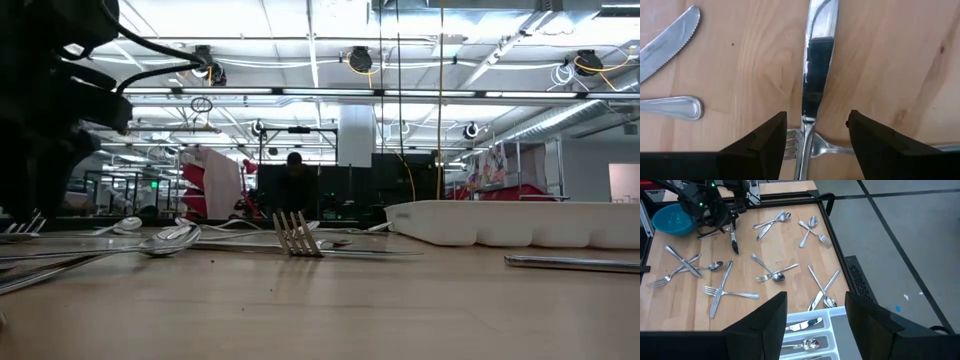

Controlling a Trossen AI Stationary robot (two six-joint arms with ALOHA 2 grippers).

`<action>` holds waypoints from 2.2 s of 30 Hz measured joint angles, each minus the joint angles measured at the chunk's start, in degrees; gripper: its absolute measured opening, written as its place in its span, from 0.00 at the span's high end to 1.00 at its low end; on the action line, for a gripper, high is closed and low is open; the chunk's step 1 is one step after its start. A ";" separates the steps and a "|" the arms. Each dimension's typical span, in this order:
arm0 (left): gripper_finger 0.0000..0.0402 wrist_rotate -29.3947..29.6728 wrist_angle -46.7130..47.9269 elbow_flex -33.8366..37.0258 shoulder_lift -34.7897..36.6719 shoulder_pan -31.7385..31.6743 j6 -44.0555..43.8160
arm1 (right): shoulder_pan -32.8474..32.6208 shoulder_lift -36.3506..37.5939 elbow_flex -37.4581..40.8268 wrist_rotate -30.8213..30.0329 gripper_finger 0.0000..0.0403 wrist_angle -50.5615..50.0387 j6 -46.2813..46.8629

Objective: Sort silverware
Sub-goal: Put the table knife into the silverware tray

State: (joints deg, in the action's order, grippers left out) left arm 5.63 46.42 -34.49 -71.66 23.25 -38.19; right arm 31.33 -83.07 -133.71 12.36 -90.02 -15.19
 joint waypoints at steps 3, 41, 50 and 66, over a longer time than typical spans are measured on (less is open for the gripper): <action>0.47 -0.01 -1.41 1.12 0.00 -1.71 1.32 | 0.00 0.00 0.00 0.00 0.52 0.00 -0.07; 0.87 -12.15 -13.59 6.00 -2.97 -11.21 11.17 | 0.01 0.00 0.00 -0.24 0.52 0.57 1.00; 0.99 -15.44 -16.80 5.85 -2.56 -11.03 6.94 | 0.02 0.00 0.02 -0.26 0.52 0.64 1.02; 1.00 -5.73 -11.36 0.62 -2.82 -11.85 5.40 | 0.01 0.00 0.02 -0.26 0.52 0.66 1.02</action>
State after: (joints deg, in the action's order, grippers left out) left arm -0.10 35.06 -33.88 -74.48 11.40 -32.79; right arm 31.34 -83.07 -133.69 12.10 -89.36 -14.17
